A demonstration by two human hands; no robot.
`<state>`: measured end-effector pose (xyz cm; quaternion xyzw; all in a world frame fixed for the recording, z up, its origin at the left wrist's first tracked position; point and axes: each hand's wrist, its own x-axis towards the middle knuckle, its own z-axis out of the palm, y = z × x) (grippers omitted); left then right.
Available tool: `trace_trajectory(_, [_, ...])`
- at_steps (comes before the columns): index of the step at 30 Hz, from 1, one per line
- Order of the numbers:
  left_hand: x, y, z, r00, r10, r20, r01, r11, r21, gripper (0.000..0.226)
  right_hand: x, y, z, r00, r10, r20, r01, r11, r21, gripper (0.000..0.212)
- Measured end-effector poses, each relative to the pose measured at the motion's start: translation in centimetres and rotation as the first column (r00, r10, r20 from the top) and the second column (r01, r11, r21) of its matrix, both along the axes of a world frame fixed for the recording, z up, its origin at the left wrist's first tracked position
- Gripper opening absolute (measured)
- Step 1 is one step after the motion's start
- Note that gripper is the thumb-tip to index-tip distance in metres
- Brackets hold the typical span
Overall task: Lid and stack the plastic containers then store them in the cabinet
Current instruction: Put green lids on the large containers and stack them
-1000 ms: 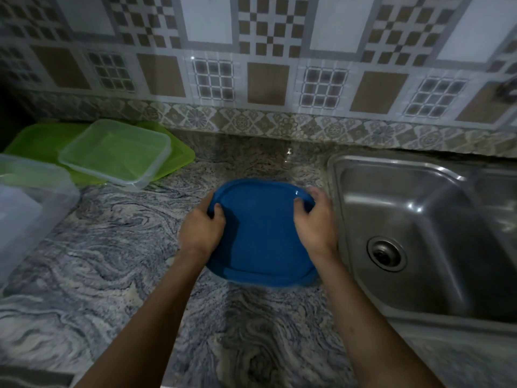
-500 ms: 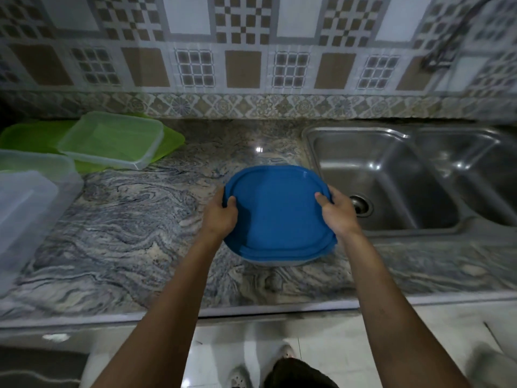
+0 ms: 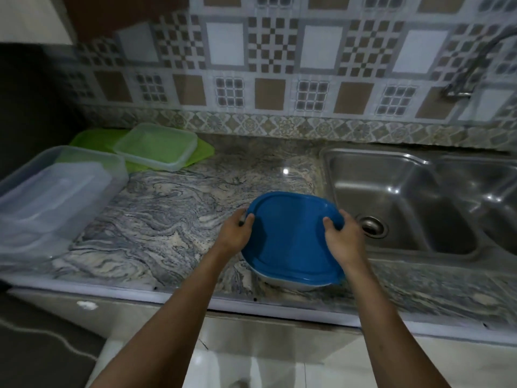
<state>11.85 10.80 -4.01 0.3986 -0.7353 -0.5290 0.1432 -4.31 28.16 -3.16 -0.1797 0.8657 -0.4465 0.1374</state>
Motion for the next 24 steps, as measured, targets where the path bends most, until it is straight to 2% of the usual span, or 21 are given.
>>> trace_trajectory(4, [3.8,-2.7,1.2,0.99,0.139,-0.028,-0.138,0.99,0.043,0.052,2.5,-2.4,2.1,0.973,0.136,-0.187,-0.11,0.984,0.143,0.061])
trace_trajectory(6, [6.2,-4.2,2.2,0.977,0.211,-0.02,-0.212,0.975,-0.061,0.05,4.3,-4.2,3.4,0.939,0.233,-0.255,-0.203,0.969,0.14,0.056])
trace_trajectory(7, [7.6,-5.2,2.8,0.965,0.261,-0.018,-0.261,0.958,-0.12,0.048,5.3,-5.5,4.2,0.928,0.288,-0.236,-0.268,0.957,0.113,0.052])
trace_trajectory(12, [13.6,-10.5,4.5,0.887,0.461,-0.022,-0.438,0.824,-0.36,0.053,8.5,-13.0,5.2,0.86,0.51,-0.012,-0.51,0.86,-0.019,0.033])
trace_trajectory(16, [17.6,-15.5,4.8,0.847,0.527,0.074,-0.373,0.687,-0.624,0.058,10.1,-20.1,4.2,0.809,0.575,0.121,-0.566,0.818,-0.102,0.015])
trace_trajectory(19, [18.8,-19.5,4.6,0.807,0.563,0.178,-0.227,0.574,-0.786,0.066,10.7,-25.9,2.7,0.794,0.541,0.278,-0.527,0.84,-0.13,0.025])
trace_trajectory(21, [19.2,-22.7,4.7,0.762,0.584,0.279,-0.156,0.583,-0.797,0.074,11.0,-30.2,1.8,0.778,0.513,0.363,-0.504,0.854,-0.126,0.037])
trace_trajectory(24, [19.8,-26.6,4.9,0.709,0.558,0.431,-0.156,0.72,-0.676,0.076,11.2,-35.4,1.1,0.766,0.441,0.468,-0.471,0.88,-0.059,0.052])
